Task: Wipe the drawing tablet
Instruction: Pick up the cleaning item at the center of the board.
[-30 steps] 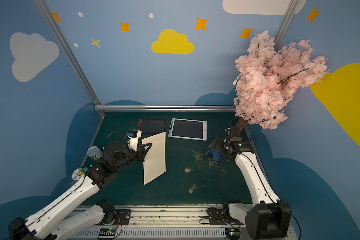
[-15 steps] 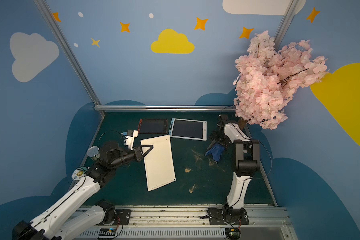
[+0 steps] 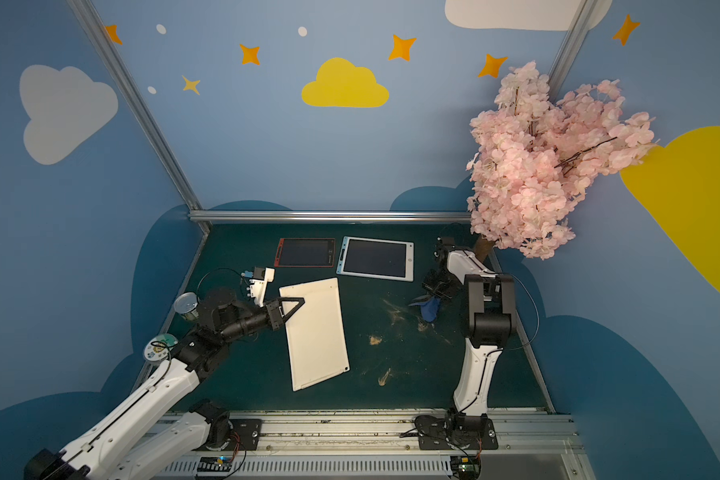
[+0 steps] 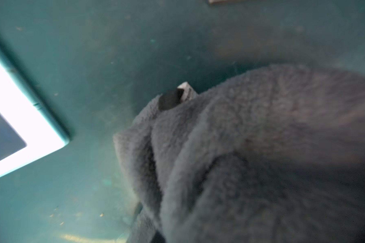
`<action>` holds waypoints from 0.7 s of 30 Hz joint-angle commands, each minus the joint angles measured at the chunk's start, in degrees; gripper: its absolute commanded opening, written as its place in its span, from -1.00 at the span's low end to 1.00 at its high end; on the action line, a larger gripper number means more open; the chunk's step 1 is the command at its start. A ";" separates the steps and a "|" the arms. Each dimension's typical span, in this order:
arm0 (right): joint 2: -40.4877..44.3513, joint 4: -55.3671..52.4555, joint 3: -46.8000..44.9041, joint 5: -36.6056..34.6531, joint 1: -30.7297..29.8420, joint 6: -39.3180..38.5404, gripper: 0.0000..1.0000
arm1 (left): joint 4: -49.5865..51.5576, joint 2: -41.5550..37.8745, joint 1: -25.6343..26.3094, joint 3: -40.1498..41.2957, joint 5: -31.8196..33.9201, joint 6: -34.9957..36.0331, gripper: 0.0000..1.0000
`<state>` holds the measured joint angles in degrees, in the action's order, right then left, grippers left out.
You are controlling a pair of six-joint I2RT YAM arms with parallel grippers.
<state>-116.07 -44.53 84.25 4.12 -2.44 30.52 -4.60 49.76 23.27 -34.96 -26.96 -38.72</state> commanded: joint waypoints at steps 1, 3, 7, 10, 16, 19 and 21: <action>7.34 1.66 -2.26 7.97 -0.34 -2.22 -1.00 | -0.32 0.00 -0.43 -0.71 -2.24 -2.35 -0.95; 14.02 2.90 -3.30 10.46 -2.24 -4.59 -1.00 | -1.25 1.16 -0.72 -0.92 -4.49 -5.10 -0.95; 29.89 10.27 -8.32 15.73 -10.80 -9.46 -1.00 | -7.23 5.67 -1.12 1.61 -8.24 -14.20 -0.95; 36.87 15.57 -13.72 11.68 -20.24 -10.72 -1.00 | -13.01 8.09 -1.18 5.94 -8.35 -19.08 -0.95; 41.28 25.02 -22.26 9.56 -33.54 -10.74 -1.00 | -11.20 7.09 -1.12 10.01 -3.52 -18.32 -0.95; 39.67 29.12 -23.69 8.23 -39.22 -12.14 -1.00 | -9.53 7.75 -1.14 10.21 -3.02 -16.43 -0.95; 37.12 31.16 -23.20 8.85 -41.45 -11.77 -1.00 | -9.94 9.06 -1.16 10.88 -3.05 -16.21 -0.95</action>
<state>-77.71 -20.18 60.51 13.54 -41.63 20.01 -12.99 58.37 22.39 -23.81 -30.24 -55.55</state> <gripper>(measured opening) 0.115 0.060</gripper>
